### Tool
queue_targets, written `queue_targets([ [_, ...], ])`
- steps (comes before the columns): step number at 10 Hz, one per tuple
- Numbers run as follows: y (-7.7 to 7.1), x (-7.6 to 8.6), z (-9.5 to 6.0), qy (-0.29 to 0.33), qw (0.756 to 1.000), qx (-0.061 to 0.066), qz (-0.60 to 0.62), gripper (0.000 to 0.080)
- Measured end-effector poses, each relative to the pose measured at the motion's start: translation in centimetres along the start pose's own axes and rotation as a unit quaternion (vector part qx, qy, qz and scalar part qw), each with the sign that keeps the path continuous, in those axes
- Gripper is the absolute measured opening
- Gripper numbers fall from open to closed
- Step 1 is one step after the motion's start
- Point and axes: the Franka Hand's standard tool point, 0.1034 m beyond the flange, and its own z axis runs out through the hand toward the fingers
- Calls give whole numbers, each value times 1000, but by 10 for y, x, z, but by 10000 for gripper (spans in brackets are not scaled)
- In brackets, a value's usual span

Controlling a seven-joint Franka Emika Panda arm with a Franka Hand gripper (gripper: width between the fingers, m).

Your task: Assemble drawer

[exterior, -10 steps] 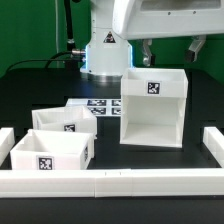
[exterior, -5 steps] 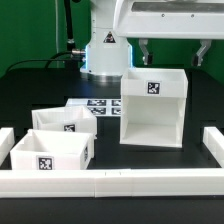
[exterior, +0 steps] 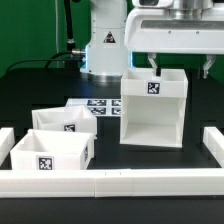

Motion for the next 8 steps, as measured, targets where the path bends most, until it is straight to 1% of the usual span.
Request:
queue_targets([
  [1,-2,-3,3,-3,1000,-1,-5,650],
  [3,-2,-4,8,-5,1000,-1,-15,650],
  [4,-3,-4,12,-5,1000,1,-19,524],
  [6,-3,-5,14,-6,1000,0,-25,247],
  [7,-3,-5,14,-7,1000,1,-25,247],
  [8,-3,-5,14,-7,1000,2,-23,76],
])
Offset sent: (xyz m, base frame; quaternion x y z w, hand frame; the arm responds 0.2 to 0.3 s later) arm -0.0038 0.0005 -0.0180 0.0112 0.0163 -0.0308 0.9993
